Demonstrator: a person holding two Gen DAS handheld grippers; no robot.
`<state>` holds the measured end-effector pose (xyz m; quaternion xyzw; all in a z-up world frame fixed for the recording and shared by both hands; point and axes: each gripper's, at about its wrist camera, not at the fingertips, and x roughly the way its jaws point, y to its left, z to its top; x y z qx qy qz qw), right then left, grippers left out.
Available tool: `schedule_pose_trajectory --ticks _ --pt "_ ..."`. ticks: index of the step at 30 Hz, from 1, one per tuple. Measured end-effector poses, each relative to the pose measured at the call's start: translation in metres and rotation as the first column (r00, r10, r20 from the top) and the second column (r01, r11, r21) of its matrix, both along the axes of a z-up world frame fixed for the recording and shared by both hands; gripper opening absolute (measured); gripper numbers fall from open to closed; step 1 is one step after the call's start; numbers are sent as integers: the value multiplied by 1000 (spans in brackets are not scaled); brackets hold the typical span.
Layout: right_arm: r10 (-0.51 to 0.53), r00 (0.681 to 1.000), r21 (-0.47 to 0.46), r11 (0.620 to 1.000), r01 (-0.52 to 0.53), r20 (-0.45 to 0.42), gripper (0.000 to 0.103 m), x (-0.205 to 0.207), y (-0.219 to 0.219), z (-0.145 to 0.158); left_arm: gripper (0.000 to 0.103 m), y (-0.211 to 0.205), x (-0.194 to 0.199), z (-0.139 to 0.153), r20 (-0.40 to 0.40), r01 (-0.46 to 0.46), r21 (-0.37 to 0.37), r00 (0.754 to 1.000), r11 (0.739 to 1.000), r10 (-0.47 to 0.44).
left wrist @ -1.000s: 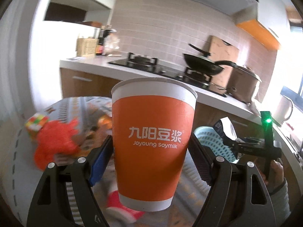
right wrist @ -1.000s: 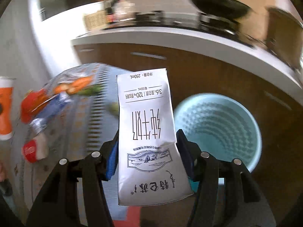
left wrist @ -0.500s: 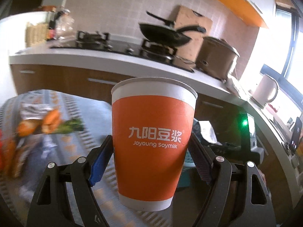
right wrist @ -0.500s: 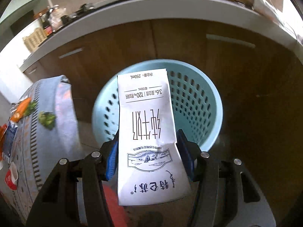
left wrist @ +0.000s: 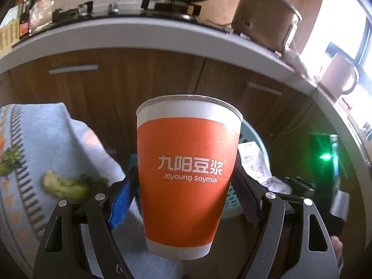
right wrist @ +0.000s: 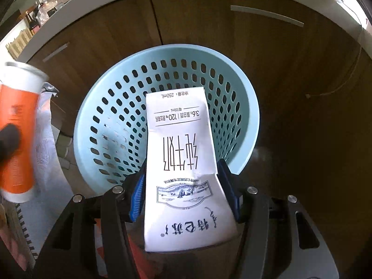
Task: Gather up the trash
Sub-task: 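Carry carton and cup over the blue basket and open both grippers, then grasp red plastic bag with left gripper while right gripper grasps red-white Haidilao cup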
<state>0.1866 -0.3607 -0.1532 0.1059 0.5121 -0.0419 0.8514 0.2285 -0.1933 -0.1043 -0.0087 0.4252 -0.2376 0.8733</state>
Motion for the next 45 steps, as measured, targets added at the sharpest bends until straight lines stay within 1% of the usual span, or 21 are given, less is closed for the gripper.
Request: schedule_pose_trajectory --ticks 6,9,10,11,12,13,14,18,23,26,30,34,37,38,41,43,45 --pt "-1 1000 -2 1000 1 2 54 -1 -2 0 77 -12 16 -18 -34 -13 14 999 1000 13" --pt "-1 1000 -9 1000 1 -3 54 0 -2 0 77 -18 22 -24 -53 -9 35 999 999 11" --pt "-4 1000 -5 1000 4 -4 55 0 -3 0 77 -20 24 -26 -62 -6 42 998 999 8" --pt "-8 1000 2 1000 8 -5 59 -1 -4 0 78 -20 25 -28 -65 -10 52 998 999 14" --pt "-12 1000 12 1000 12 -1 60 -2 -6 2 81 -19 25 -29 -67 -18 58 998 998 22" --pt "-16 1000 15 1000 16 6 63 -3 -7 3 82 -17 24 -29 -69 -20 54 997 998 23" --pt "-19 1000 14 1000 19 9 63 -4 -8 5 82 -16 23 -28 -68 -18 46 997 999 21" --pt "-25 1000 17 1000 25 17 63 -8 -8 10 82 -5 15 -19 -45 -10 17 999 1000 10" --pt "-2 999 16 1000 1 43 63 -15 3 23 82 12 -3 -5 -13 0 -26 1000 1000 0" --pt "23 996 13 1000 -24 81 63 -23 14 39 82 24 -20 11 27 10 -52 1000 999 -9" --pt "68 987 -7 998 -67 143 63 -36 35 66 83 47 -44 33 86 -14 -64 996 998 20" --pt "132 967 -16 991 -131 217 63 -52 67 92 83 81 -73 56 149 -58 -91 986 994 71" --pt "197 940 -26 980 -198 279 63 -63 96 107 83 117 -98 74 192 -102 -122 974 987 124" --pt "230 924 -30 972 -232 307 63 -68 110 113 83 127 -105 78 203 -118 -129 969 985 143" --pt "290 889 -36 954 -297 354 63 -76 139 123 83 168 -126 89 234 -197 -137 946 971 225" --pt "336 861 -28 935 -352 383 63 -82 164 127 83 198 -139 93 246 -257 -151 926 955 288" --pt "376 837 -22 916 -401 397 63 -86 185 128 83 230 -150 96 250 -327 -162 899 931 360"
